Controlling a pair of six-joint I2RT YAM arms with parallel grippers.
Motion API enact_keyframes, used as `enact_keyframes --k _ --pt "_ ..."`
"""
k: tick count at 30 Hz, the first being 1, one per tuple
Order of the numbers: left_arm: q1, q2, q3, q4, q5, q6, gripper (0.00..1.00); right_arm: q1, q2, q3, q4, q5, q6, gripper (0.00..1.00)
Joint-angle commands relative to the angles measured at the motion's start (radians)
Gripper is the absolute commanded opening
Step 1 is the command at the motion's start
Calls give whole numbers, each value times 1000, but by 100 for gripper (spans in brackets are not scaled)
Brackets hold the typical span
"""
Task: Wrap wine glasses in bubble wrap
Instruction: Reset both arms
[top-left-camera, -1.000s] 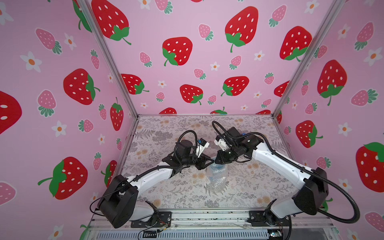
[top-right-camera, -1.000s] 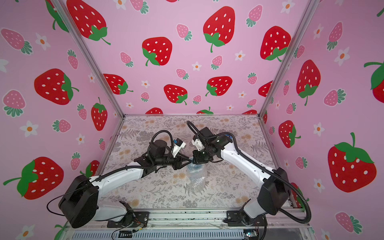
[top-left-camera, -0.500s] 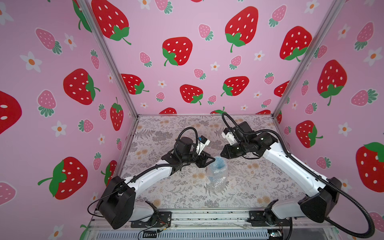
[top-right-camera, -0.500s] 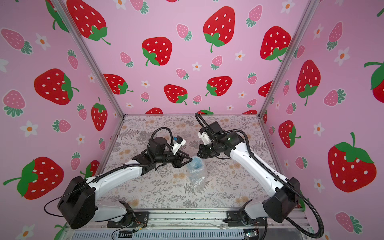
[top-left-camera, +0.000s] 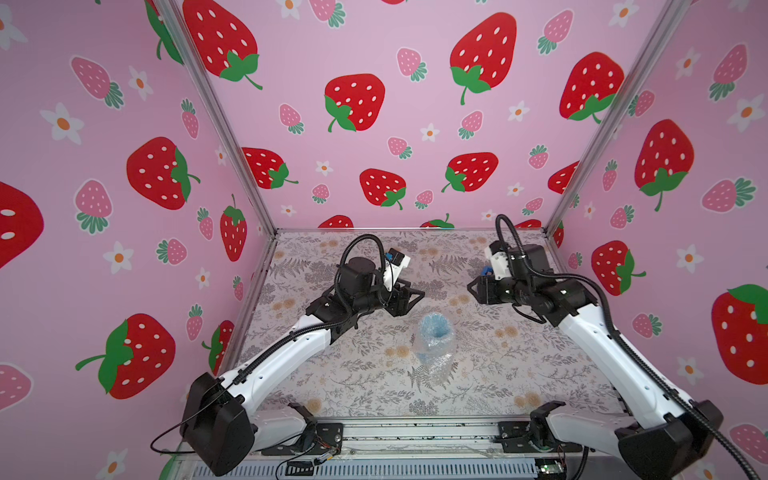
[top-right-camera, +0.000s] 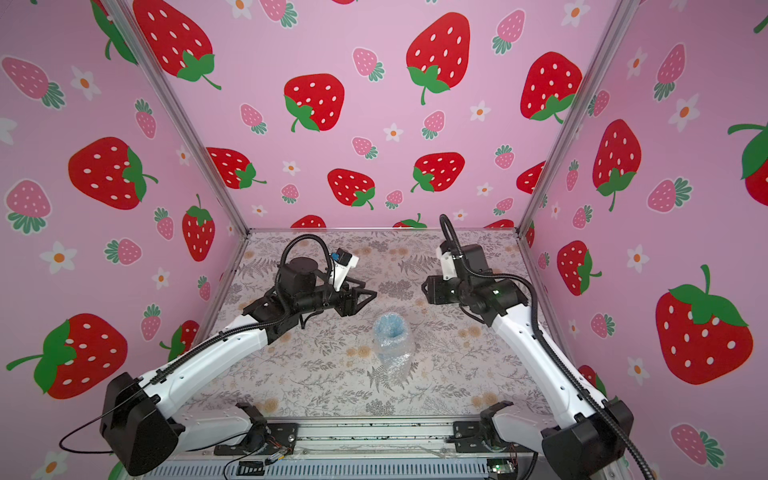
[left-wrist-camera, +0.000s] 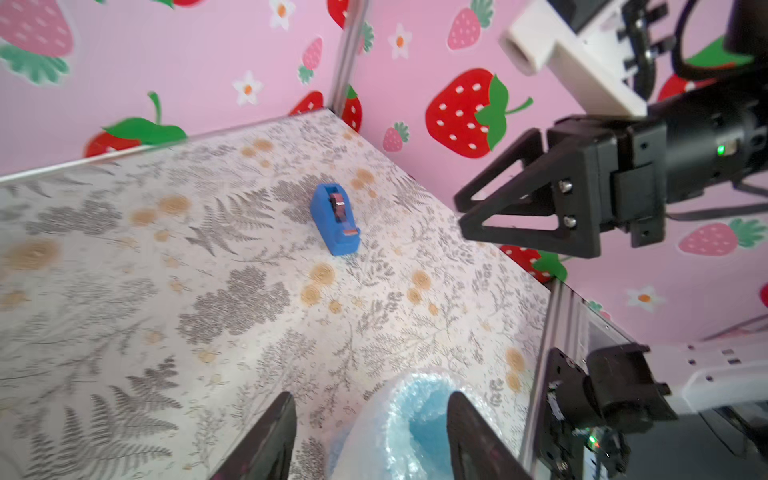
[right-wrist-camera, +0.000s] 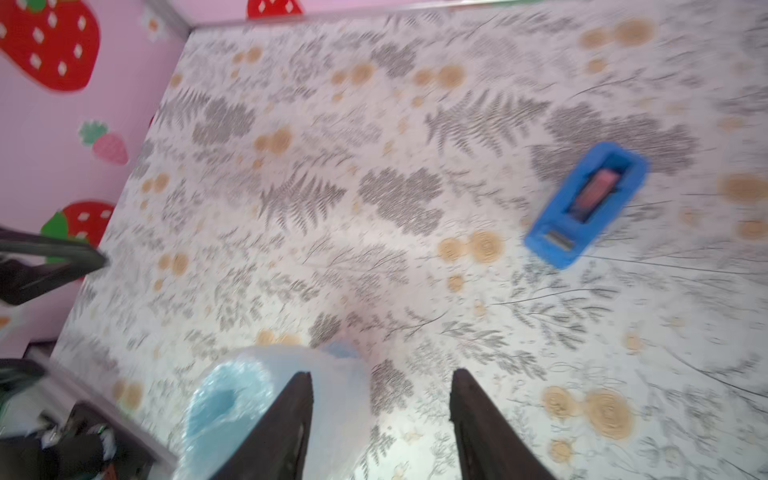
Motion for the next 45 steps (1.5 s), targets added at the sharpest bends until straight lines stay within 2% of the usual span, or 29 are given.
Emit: enact_keyframes --k 1,4,5,7,9,11,14,16,18,22,23,25,27,29,31,34,36,39,41,43,45 --pt "48 -49 -2 29 -158 21 66 -63 -71 -73 142 205 -50 74" --pt "96 -98 -74 91 -312 47 72 -124 -114 -172 253 351 -95 95" --pt "115 -115 -103 103 -383 54 74 -155 -121 -204 287 373 -100 97" --pt "134 -155 -164 108 -583 69 78 -208 -121 -251 338 424 -100 100" --pt "155 -191 -259 151 -810 76 90 -257 -110 -323 429 468 -110 99" --pt "195 -214 -355 226 -919 88 96 -303 -90 -404 547 477 -129 99" --pt "271 -215 -446 297 -984 95 99 -374 -51 -520 728 486 -118 99" --pt "325 -199 -492 340 -994 99 99 -411 -22 -569 816 479 -120 99" --pt "378 -171 -555 440 -992 109 99 -423 36 -609 916 494 -186 99" --pt "472 -110 -607 531 -932 99 99 -446 155 -641 1042 516 -261 99" --pt "493 -90 -607 543 -901 95 99 -454 179 -662 1095 496 -279 99" --pt "530 -48 -615 601 -810 93 99 -472 218 -689 1182 383 -325 99" --pt "560 15 -621 676 -722 89 99 -476 281 -695 1253 366 -342 99" --pt "576 68 -620 722 -650 75 99 -486 288 -670 1217 302 -337 99" --pt "578 123 -653 847 -599 79 99 -491 311 -733 1367 224 -353 100" --pt "577 189 -672 930 -550 98 99 -493 412 -821 1627 205 -354 99" --pt "577 218 -703 1013 -534 105 99 -493 388 -794 1525 194 -363 99" --pt "575 289 -700 1092 -536 109 99 -487 411 -751 1485 162 -382 99" --pt "572 271 -630 923 -589 85 99 -483 408 -744 1468 146 -393 99" --pt "550 295 -580 864 -688 76 99 -476 408 -733 1446 144 -404 99" --pt "536 293 -584 868 -717 83 99 -475 411 -734 1453 143 -404 99"
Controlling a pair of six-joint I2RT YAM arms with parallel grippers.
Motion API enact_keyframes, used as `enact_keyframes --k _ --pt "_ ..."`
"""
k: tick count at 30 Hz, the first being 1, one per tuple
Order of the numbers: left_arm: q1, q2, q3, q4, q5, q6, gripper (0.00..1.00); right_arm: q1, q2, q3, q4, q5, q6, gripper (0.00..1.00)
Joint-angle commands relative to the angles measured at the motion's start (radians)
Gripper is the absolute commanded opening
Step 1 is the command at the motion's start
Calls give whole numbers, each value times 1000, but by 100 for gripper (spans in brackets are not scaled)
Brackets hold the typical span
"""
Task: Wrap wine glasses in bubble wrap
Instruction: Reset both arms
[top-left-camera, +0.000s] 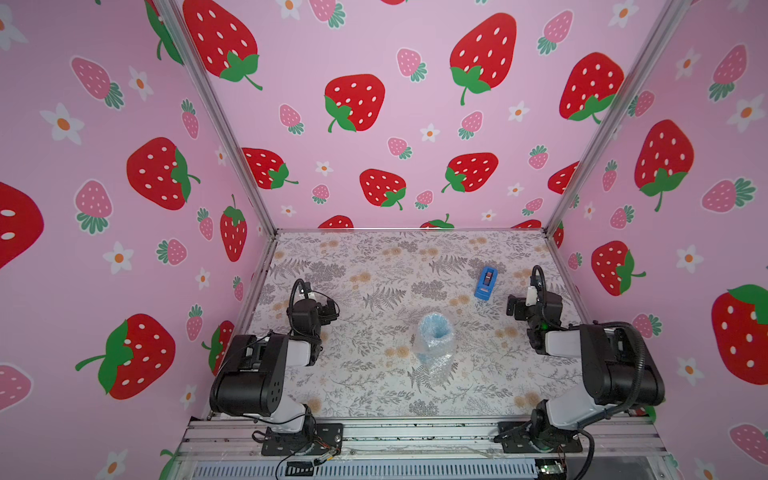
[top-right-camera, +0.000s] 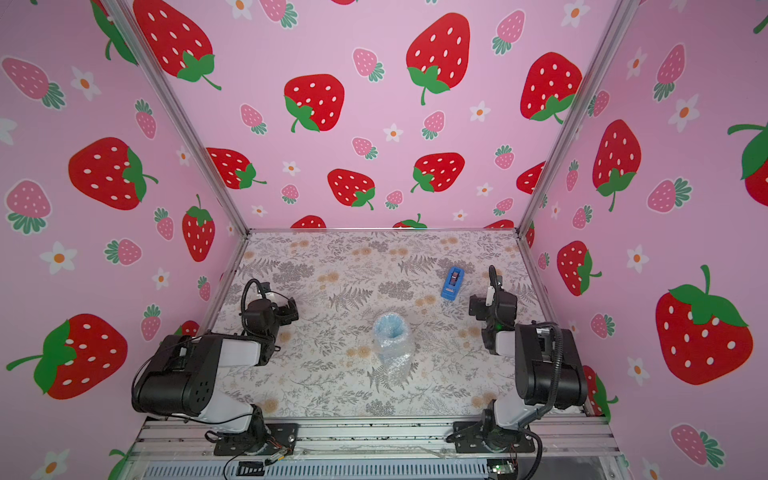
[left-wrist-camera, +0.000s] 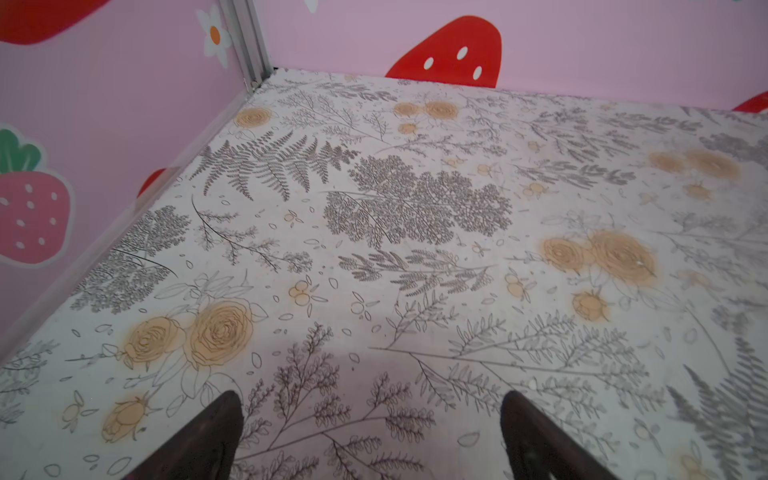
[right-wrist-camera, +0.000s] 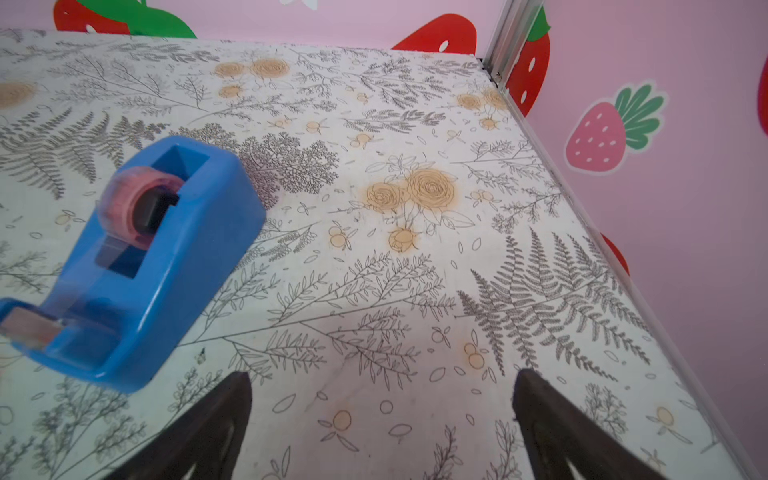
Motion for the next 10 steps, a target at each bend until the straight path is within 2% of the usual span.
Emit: enact_keyframes --k 1,10 --pt "-19 -1 47 -10 -76 2 99 5 -5 12 17 -27 -35 99" --pt "-18 -1 48 -13 -73 2 99 6 -7 8 23 -23 -34 99"
